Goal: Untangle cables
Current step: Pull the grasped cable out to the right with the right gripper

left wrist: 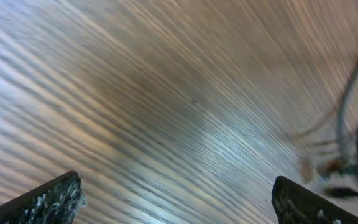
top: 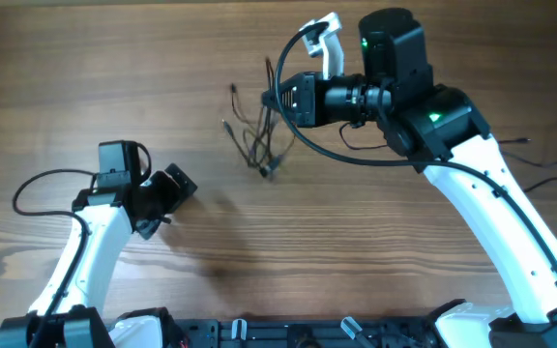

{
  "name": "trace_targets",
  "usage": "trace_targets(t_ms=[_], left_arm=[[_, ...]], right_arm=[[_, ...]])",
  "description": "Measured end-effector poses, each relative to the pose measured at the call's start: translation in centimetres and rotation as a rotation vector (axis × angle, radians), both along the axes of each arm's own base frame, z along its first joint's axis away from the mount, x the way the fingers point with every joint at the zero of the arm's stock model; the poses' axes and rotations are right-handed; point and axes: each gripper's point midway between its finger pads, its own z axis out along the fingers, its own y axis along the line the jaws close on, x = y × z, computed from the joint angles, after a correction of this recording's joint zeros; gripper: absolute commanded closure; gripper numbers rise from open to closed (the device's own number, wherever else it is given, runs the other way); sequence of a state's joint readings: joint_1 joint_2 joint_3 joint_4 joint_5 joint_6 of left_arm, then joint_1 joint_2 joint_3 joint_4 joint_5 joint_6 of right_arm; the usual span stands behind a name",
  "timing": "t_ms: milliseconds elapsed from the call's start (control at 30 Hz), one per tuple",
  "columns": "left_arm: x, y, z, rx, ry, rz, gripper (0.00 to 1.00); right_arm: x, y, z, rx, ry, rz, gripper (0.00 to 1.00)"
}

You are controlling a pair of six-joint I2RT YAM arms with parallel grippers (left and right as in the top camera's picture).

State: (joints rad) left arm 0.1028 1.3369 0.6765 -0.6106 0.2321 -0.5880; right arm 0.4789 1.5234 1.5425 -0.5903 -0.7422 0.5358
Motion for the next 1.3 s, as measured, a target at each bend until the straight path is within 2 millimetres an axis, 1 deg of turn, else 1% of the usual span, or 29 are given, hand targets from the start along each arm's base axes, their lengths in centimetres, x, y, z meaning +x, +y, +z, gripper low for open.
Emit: trace_targets(t_ms=[67,133,200,267,300,367,500,567,600,633,733,767,833,900,933,967,1000,1033,1067,1100,1133,1167,1200,1233,1267,1300], left_arm=[[0.4,-1.6,0.3,-0.036,-0.030,-0.070,0.00],[1.9,-4.6,1.6,-0.116,-0.139,-0.215,0.00],[2.6,-7.2,2.8,-0.183,-0.231,-0.347,0.00],[2.7,-9.5,3.9,-0.241,-0.289,-0.450,0.00],[2.6,-10.4,4.2,-0.265,-0.307,-0.486,0.00],[2.6,-12.3,5.3,-0.313,-0.365,-0.569,0.00],[2.8,-14.8,7.0,-0.368,-0.463,-0.676,0.00],[2.9,-15.5,7.6,-0.376,-0.499,-0.709,0.00],[2.9,-15.6,7.6,-0.374,-0.501,-0.712,0.06],[2.9,-15.4,7.3,-0.360,-0.490,-0.708,0.16],[2.2,-13.9,5.2,-0.274,-0.396,-0.666,0.32],[2.1,-13.5,4.8,-0.253,-0.374,-0.654,0.35],[1.8,-12.5,3.8,-0.193,-0.329,-0.629,0.48],[1.6,-11.4,2.9,-0.135,-0.287,-0.607,0.54],[1.4,-10.8,2.5,-0.102,-0.267,-0.598,0.60],[1.2,-10.3,2.1,-0.075,-0.247,-0.588,0.64],[1.0,-9.8,1.7,-0.048,-0.225,-0.575,0.69],[0.9,-9.1,1.4,-0.013,-0.206,-0.563,0.71],[0.9,-8.8,1.2,0.009,-0.196,-0.558,0.75],[0.9,-8.4,1.0,0.026,-0.190,-0.550,0.87],[1.0,-8.2,1.0,0.039,-0.189,-0.547,0.94],[1.0,-8.1,0.9,0.046,-0.187,-0.544,0.96],[1.0,-8.0,0.9,0.053,-0.186,-0.538,0.96],[1.0,-7.9,0.9,0.055,-0.185,-0.539,0.96],[1.0,-7.9,0.9,0.056,-0.185,-0.537,0.96],[1.0,-7.9,0.9,0.059,-0.184,-0.537,0.96]], right_arm=[[-0.2,0.1,0.1,0.007,0.003,0.013,0.96],[-0.5,0.4,0.7,0.035,-0.007,0.044,0.96],[-0.9,1.2,2.6,0.109,-0.072,0.111,0.96],[-1.5,1.8,4.5,0.178,-0.129,0.175,0.96],[-1.7,2.0,5.3,0.206,-0.150,0.200,0.96],[-2.3,2.2,6.2,0.244,-0.139,0.232,0.96],[-3.2,2.4,7.7,0.305,-0.130,0.289,0.96],[-3.9,2.4,8.7,0.341,-0.124,0.327,0.96],[-4.1,2.5,9.1,0.352,-0.124,0.340,0.96],[-4.3,2.5,9.3,0.360,-0.123,0.351,0.96],[-4.4,2.4,9.3,0.363,-0.107,0.352,0.96],[-4.3,2.5,9.3,0.363,-0.104,0.347,0.96],[-3.6,2.5,9.2,0.356,-0.107,0.307,0.96],[-2.6,2.4,8.8,0.340,-0.100,0.248,0.96],[-1.8,2.1,8.3,0.324,-0.084,0.204,0.96],[-1.0,1.6,7.6,0.301,-0.055,0.157,0.96],[0.2,0.7,6.3,0.260,-0.013,0.078,0.96],[1.7,-0.4,5.0,0.221,0.009,0.001,0.96],[2.7,-1.7,3.2,0.160,0.062,-0.082,0.96],[3.7,-3.2,1.3,0.096,0.103,-0.168,0.96],[4.3,-4.6,-0.2,0.036,0.132,-0.236,0.96],[4.9,-6.1,-1.5,-0.025,0.126,-0.285,0.96],[5.8,-8.0,-2.7,-0.087,0.133,-0.362,0.96],[6.1,-9.3,-3.6,-0.139,0.138,-0.406,0.96],[6.1,-11.2,-5.3,-0.223,0.171,-0.474,0.96],[6.5,-13.8,-6.8,-0.318,0.191,-0.567,0.96]])
